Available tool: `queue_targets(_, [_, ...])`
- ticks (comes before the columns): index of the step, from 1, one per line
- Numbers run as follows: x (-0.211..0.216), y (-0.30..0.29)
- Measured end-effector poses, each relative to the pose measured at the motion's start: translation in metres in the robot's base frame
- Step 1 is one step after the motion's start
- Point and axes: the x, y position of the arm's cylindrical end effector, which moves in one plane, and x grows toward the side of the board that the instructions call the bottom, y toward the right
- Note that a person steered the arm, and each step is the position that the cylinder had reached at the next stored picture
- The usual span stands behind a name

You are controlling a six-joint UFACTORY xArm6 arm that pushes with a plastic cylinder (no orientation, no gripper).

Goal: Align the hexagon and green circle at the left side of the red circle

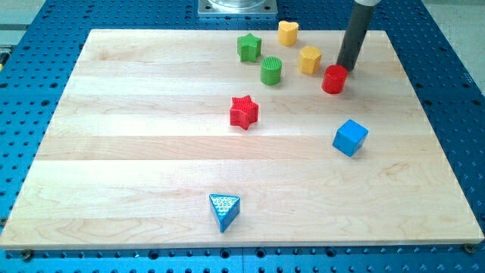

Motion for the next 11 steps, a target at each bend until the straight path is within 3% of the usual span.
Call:
queue_targets(1, [0.005,-0.024])
queue_targets(3, [0.067,-0.047])
queue_targets(4, [0.044,-0.045])
queue_targets(6, [-0.046,-0.012])
queue_targets(7, [-0.027,-0.073])
queue_targets(8, [0.025,-0.109])
queue_targets(11, [0.02,-0.125])
